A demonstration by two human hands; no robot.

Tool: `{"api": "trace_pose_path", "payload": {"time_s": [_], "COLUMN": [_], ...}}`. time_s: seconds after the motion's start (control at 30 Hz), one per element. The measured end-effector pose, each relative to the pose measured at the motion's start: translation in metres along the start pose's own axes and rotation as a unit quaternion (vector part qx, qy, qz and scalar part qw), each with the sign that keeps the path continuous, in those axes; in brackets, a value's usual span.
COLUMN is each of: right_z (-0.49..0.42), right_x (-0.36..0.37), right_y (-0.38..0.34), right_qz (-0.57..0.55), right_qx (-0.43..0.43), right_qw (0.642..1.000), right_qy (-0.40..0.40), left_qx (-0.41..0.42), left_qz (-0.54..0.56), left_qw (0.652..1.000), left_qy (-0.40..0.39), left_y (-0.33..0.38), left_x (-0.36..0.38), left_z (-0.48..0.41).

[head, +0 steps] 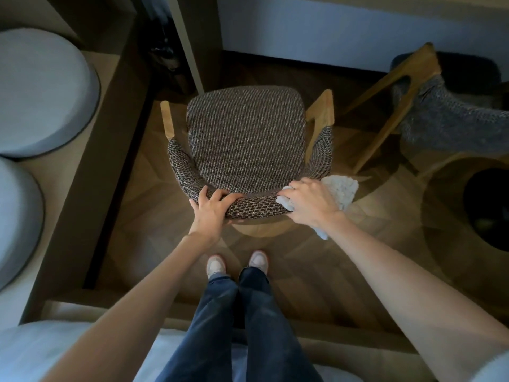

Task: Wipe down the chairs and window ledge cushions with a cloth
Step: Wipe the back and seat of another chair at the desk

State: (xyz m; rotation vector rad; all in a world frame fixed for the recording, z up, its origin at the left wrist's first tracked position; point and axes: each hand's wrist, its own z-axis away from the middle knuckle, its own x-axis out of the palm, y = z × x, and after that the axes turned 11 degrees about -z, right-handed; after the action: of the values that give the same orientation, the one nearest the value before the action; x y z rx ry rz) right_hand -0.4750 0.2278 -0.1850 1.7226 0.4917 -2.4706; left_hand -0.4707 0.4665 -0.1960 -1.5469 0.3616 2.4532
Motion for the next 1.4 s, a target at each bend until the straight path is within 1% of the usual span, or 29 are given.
{"api": "trace_pose_path", "payload": {"time_s": [0.1,0.2,0.3,0.37,0.4,0.47,0.5,0.6,0.67,0.77,0.87,1.07,1.23,1.4], "right_z": [0.002,0.012,0.031,0.049,0.058,0.069,0.071,0.071,0.072,0.073,0.069,0.036,-0.008,-0.048], "right_x": [0.001,0.006,0.018,0.027,0.033,0.041,0.045,0.050,0.056,0.064,0.065,0.045,0.018,-0.002], "right_y": [-0.003,-0.015,-0.029,-0.040,-0.047,-0.060,-0.068,-0.082,-0.088,-0.094,-0.095,-0.076,-0.044,0.003], "right_qz": [-0.001,-0.015,-0.038,-0.067,-0.090,-0.129,-0.137,-0.139,-0.158,-0.202,-0.211,-0.220,-0.249,-0.259], "right_qx": [-0.004,-0.002,0.012,0.026,0.035,0.062,0.085,0.153,0.174,0.198,0.209,0.231,0.253,0.241], "right_qw": [1.000,1.000,0.999,0.995,0.990,0.973,0.967,0.954,0.941,0.917,0.911,0.905,0.900,0.899], "right_qy": [0.005,0.000,0.019,0.064,0.101,0.179,0.199,0.219,0.245,0.282,0.287,0.282,0.254,0.257], "left_qx": [0.022,0.060,0.103,0.124,0.137,0.163,0.167,0.120,0.091,0.114,0.126,0.142,0.140,0.146], "left_qz": [-0.001,0.007,0.001,0.006,0.010,0.035,0.053,0.147,0.184,0.179,0.180,0.176,0.166,0.162], "left_qw": [1.000,0.998,0.995,0.992,0.990,0.986,0.984,0.979,0.974,0.968,0.963,0.962,0.969,0.967], "left_qy": [0.013,0.002,-0.005,-0.005,-0.006,0.003,0.012,0.070,0.098,0.136,0.158,0.150,0.122,0.133], "left_y": [-0.006,-0.018,-0.031,-0.040,-0.045,-0.053,-0.057,-0.050,-0.042,-0.042,-0.045,-0.047,-0.045,-0.033], "left_x": [0.003,0.006,0.010,0.014,0.015,0.015,0.017,0.028,0.032,0.036,0.035,0.008,-0.024,-0.047], "left_z": [0.002,0.007,0.018,0.025,0.027,0.027,0.028,0.033,0.035,0.027,0.020,-0.023,-0.082,-0.136]}}
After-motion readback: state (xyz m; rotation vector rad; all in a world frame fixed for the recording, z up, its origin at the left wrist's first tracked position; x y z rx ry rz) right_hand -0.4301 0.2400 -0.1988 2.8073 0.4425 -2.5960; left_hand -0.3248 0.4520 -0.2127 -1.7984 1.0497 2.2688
